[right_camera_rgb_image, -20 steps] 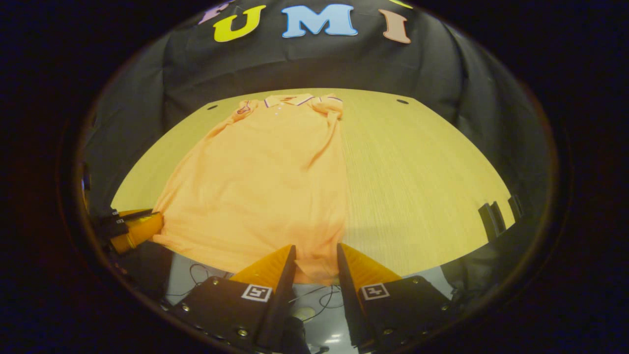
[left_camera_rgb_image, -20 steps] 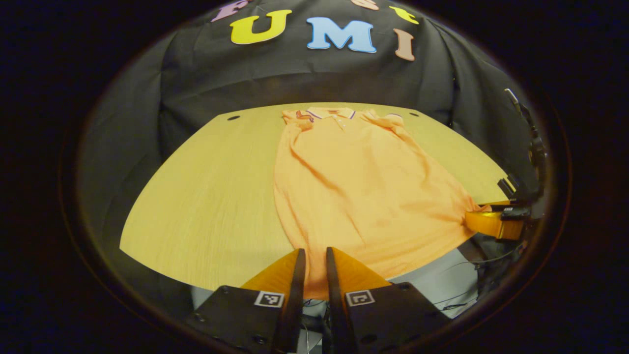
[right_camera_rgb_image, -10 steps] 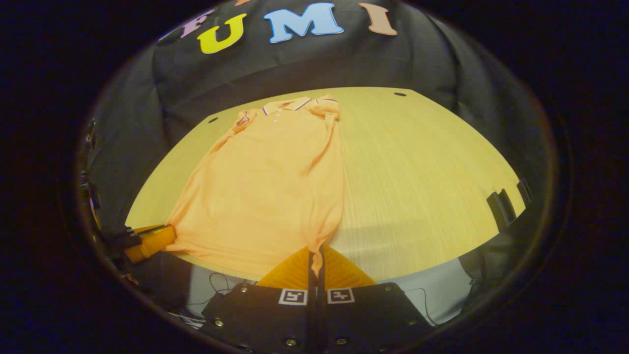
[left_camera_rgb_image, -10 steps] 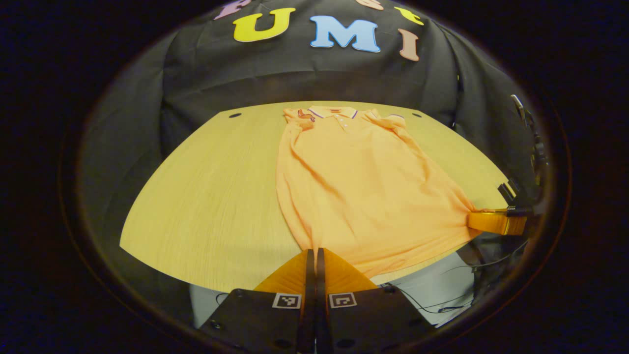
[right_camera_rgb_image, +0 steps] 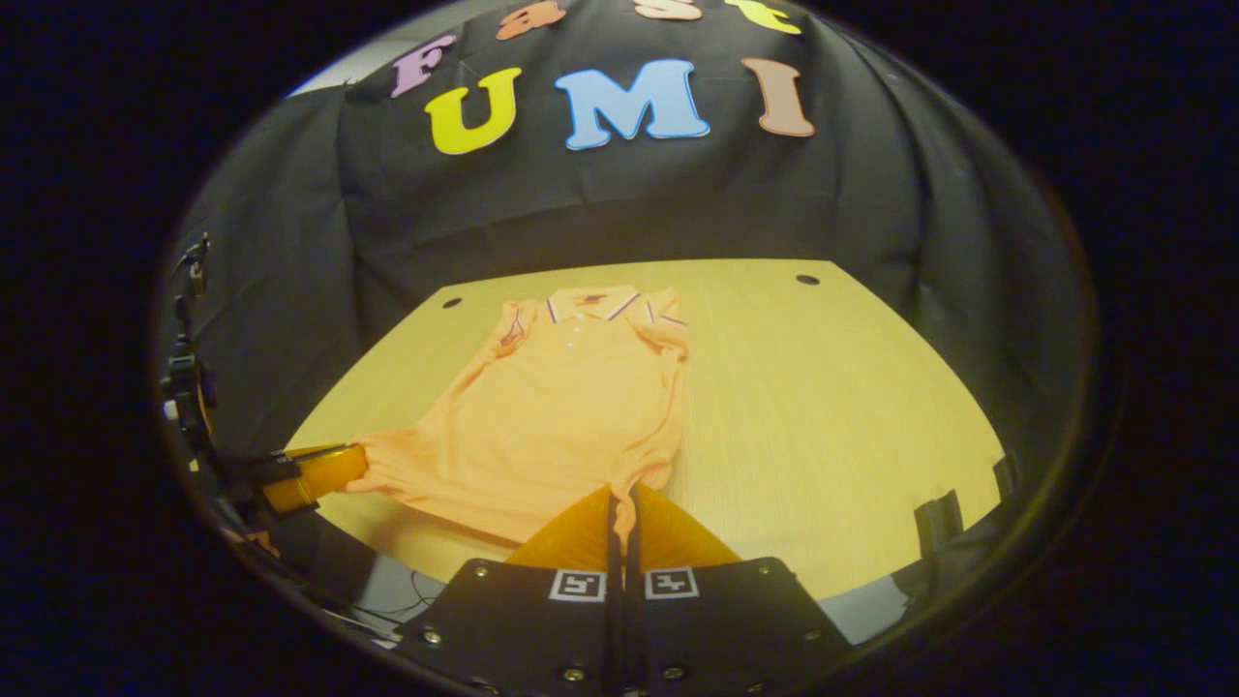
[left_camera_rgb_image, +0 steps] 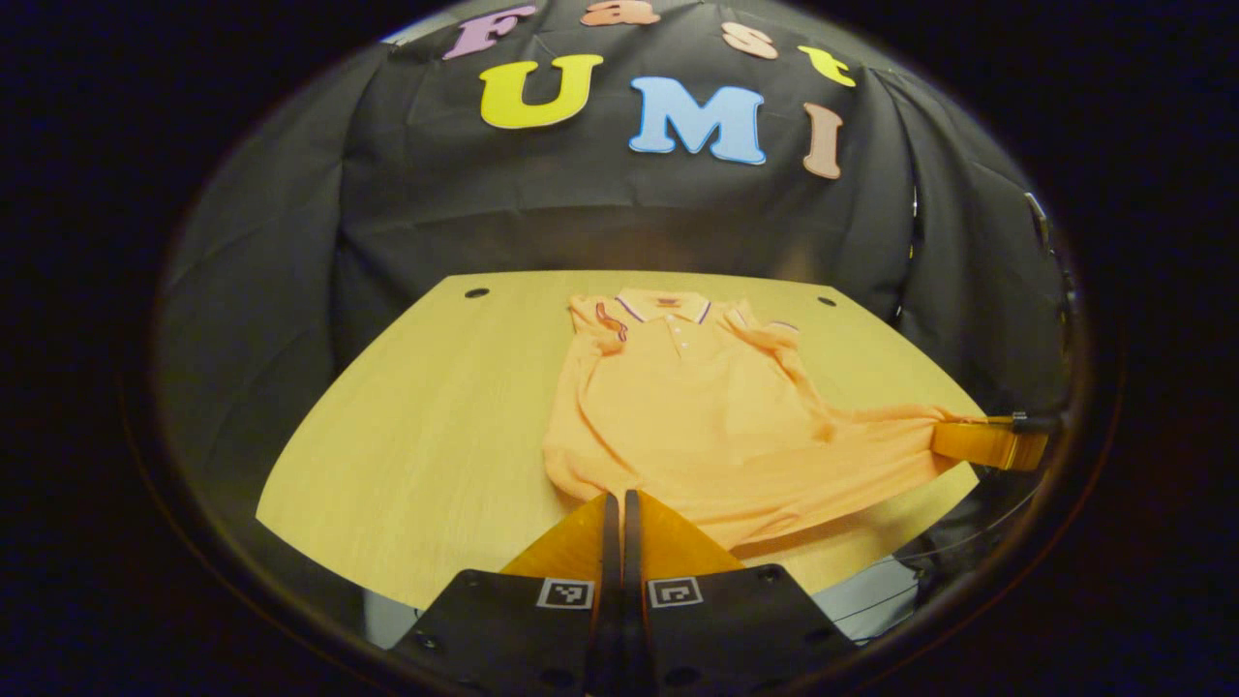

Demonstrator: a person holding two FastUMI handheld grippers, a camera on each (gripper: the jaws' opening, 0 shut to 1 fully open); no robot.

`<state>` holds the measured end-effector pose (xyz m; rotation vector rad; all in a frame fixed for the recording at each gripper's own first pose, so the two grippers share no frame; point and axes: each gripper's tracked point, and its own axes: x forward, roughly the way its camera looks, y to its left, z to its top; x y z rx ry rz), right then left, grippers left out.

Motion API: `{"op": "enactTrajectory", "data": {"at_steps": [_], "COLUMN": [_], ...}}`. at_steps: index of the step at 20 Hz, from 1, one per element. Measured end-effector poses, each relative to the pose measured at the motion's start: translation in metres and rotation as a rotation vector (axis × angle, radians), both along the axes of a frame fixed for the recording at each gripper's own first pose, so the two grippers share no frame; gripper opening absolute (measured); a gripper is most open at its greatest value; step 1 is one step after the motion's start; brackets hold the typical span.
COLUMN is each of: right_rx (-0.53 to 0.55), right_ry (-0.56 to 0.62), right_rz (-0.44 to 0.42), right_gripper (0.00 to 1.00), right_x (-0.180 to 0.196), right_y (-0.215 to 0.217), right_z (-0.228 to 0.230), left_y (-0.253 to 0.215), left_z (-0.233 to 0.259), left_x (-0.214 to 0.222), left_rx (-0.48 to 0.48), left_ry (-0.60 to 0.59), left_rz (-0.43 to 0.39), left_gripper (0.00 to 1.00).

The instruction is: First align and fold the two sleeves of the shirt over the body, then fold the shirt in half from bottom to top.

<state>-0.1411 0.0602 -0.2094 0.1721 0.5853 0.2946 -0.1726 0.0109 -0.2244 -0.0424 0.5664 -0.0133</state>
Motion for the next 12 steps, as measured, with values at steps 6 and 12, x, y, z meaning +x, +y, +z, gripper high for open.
{"op": "enactTrajectory", "data": {"at_steps": [6, 12], "right_rx": [-0.005, -0.017], "right_ry": [-0.067, -0.096], "right_rz": [-0.019, -0.044], "right_gripper": [0.0, 0.0], "right_x": [0.045, 0.111], "right_y": [-0.003, -0.003], "right_z": [0.041, 0.065], "left_y": [0.0, -0.002], "left_z": [0.036, 0.051], "left_x": [0.064, 0.132], "left_rx": [-0.037, -0.094], "left_ry": [-0.06, -0.053], "left_rz": [0.035, 0.004], "left_gripper": [0.06, 0.06]}}
